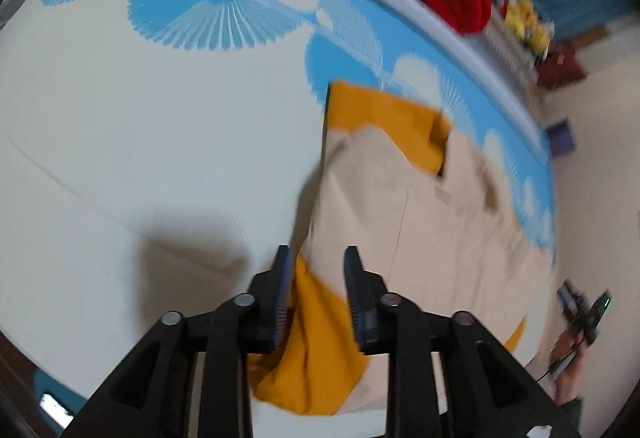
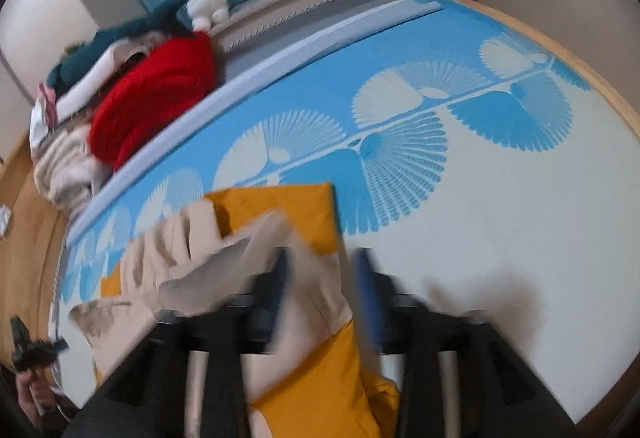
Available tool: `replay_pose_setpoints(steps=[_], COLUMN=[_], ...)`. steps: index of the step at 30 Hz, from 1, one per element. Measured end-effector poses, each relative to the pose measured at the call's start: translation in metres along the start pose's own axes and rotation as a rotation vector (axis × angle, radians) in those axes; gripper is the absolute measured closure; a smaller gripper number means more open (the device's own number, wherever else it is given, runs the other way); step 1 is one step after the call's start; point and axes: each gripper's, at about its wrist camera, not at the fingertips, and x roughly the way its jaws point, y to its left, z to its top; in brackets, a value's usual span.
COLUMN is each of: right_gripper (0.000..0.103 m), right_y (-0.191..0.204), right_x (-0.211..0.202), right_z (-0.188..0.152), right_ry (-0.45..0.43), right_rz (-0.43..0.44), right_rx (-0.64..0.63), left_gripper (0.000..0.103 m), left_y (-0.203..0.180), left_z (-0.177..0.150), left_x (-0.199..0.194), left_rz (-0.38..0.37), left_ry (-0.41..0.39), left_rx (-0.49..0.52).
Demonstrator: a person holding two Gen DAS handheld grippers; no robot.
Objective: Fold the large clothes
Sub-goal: 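Lift the hem with both tools and fold it up toward the collar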
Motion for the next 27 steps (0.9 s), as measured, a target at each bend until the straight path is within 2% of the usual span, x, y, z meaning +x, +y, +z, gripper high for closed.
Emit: replay_pose_setpoints(steps=[2, 4, 6, 8, 11, 12, 13, 15, 16, 18, 20, 23, 25, 27], right_gripper=[0.046, 0.046, 0.046, 0.046, 0.047, 0.057, 0.085, 0.091, 0.093, 0.095, 0.096, 0.097, 0.097, 0.097], right_y=[-0.002, 0.004, 0.014, 0.023, 0.029, 0.033, 0.037, 0.04, 0.044, 0.052, 0.058, 0.069, 0.077, 0.086], right_x=[0.022, 0.052, 0.065, 0.079, 0.088, 0.087, 0.085, 0.077, 0.069, 0.05, 0.032, 0.002, -0.006, 0.003], right_z=[-0.015, -0.033, -0.045, -0.056, -0.063, -0.064, -0.063, -0.057, -0.053, -0.047, -0.039, -0.02, -0.009, -0.001], right_ry=[0.099, 0.244, 0.278, 0.327, 0.35, 0.343, 0.327, 0.291, 0.259, 0.191, 0.11, -0.081, -0.188, -0.229], right_rz=[0.009, -0.011, -0.015, -0.062, -0.075, -0.082, -0.099, -0.088, -0.066, -0.037, -0.021, 0.0, 0.011, -0.044], right_rx=[-0.014, -0.085, -0.176, -0.261, -0.308, -0.329, -0.354, -0.351, -0.348, -0.355, -0.345, -0.308, -0.285, -0.283], left_gripper=[0.063, 0.061, 0.06, 0.059, 0.059, 0.059, 0.059, 0.071, 0.103, 0.102, 0.103, 0.103, 0.103, 0.103], left_y=[-0.009, -0.016, -0.019, -0.019, -0.022, -0.024, -0.027, -0.031, -0.034, -0.04, -0.049, -0.057, -0.064, -0.07], left_z=[-0.005, -0.009, -0.007, -0.003, 0.005, 0.007, 0.009, 0.011, 0.013, 0.018, 0.027, 0.038, 0.044, 0.052], left_x=[0.011, 0.025, 0.035, 0.046, 0.054, 0.058, 0.062, 0.072, 0.074, 0.065, 0.041, 0.009, -0.001, 0.0], left_rz=[0.023, 0.08, 0.091, 0.086, 0.08, 0.079, 0.084, 0.108, 0.105, 0.097, 0.066, 0.023, 0.034, 0.068], left_ry=[0.03, 0.048, 0.049, 0.045, 0.025, 0.016, 0.015, 0.036, 0.044, 0.001, -0.104, -0.258, -0.346, -0.393], left_rx=[0.05, 0.107, 0.118, 0.1, 0.084, 0.089, 0.095, 0.123, 0.139, 0.167, 0.177, 0.14, 0.14, 0.149])
